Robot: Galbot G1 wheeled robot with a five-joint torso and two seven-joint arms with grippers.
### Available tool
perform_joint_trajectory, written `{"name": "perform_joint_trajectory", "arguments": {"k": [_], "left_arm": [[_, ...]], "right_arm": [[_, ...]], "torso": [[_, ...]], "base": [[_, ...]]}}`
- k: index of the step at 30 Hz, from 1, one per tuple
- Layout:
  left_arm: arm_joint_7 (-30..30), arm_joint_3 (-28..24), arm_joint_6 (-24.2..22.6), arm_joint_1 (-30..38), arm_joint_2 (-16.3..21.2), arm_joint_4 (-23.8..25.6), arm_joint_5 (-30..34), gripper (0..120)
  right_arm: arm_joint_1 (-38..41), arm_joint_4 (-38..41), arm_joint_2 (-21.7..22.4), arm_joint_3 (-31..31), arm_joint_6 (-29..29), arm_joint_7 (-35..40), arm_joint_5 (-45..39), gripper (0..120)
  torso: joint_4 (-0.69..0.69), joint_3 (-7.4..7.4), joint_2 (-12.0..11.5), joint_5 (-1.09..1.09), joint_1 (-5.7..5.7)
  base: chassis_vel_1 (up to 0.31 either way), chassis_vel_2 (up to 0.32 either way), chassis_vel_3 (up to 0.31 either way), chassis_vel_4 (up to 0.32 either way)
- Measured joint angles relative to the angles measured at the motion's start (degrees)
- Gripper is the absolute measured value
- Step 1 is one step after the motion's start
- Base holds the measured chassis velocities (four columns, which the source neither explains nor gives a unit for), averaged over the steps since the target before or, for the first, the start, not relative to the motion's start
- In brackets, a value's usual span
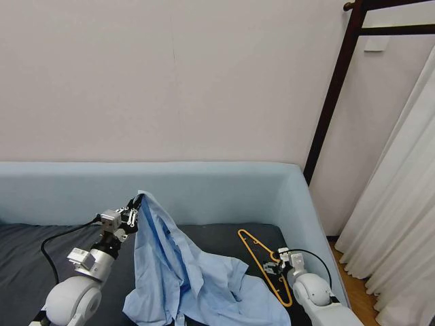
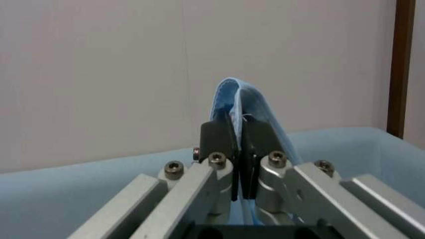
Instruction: Pick up the clothes from the sofa and hang them on the clothes hanger.
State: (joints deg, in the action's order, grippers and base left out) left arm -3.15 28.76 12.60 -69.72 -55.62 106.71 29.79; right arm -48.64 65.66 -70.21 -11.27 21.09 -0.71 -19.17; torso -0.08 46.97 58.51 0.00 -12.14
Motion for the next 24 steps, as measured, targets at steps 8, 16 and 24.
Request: {"name": "perform_joint_trajectory", "arguments": {"k": [8, 16, 24], "left_arm": [[0.2, -0.9, -0.4, 1.1, 0.0, -0.9, 0.0, 0], [0.3, -1.1, -0.4, 1.2, 1.2, -1.5, 0.0, 0], [0.3, -1.5, -0.4, 1.6, 1.2, -1.7, 0.0, 0]], "right_arm": [[3.4, -8.9, -2.1, -0.6, -1.8, -2.0, 1.6, 100], [6.0, -14.3, -3.1, -1.3, -1.3, -2.0, 0.4, 79], [6.5, -15.8, -3.0, -2.0, -0.7, -2.9, 0.1, 47]], "torso": [[0.01, 0.0, 0.0, -0.01, 0.0], [0.05, -0.01, 0.0, 0.0, 0.01], [0.03, -0.01, 0.0, -0.01, 0.01]], "base": [[0.0, 0.0, 0.0, 0.0], [0.0, 0.0, 0.0, 0.0], [0.0, 0.0, 0.0, 0.0]]}}
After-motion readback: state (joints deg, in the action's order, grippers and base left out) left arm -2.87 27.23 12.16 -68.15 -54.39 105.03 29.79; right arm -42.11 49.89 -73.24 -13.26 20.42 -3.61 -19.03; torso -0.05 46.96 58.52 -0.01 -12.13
